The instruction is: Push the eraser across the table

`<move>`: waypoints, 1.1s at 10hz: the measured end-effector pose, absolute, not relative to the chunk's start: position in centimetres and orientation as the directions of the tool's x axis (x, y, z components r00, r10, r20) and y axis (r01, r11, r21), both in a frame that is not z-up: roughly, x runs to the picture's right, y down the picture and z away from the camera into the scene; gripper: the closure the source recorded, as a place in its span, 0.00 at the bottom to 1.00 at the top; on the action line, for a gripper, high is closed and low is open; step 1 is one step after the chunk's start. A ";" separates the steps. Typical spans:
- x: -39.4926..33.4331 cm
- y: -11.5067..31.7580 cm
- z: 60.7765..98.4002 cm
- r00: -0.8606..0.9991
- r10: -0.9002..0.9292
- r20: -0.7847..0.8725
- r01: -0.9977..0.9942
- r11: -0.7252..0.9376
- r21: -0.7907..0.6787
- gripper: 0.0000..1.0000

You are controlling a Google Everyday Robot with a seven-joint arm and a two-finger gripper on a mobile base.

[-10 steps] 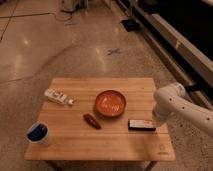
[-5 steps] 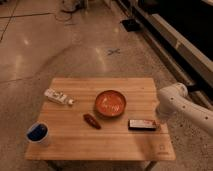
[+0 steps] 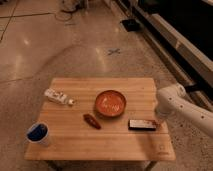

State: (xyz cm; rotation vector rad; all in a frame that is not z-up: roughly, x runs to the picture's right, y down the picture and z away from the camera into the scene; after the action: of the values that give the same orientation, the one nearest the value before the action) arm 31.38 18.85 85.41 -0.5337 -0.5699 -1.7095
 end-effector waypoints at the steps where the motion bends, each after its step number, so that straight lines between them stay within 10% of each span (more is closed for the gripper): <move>1: 30.7 18.7 85.6 -0.209 -0.755 0.621 0.977 -0.183 0.105 1.00; 11: 24.4 18.6 86.3 -0.305 -0.743 0.596 0.949 -0.188 0.252 1.00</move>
State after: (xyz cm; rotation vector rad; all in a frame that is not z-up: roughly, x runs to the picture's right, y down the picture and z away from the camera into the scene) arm 24.41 18.58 86.33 -0.4081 -0.7012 -1.7678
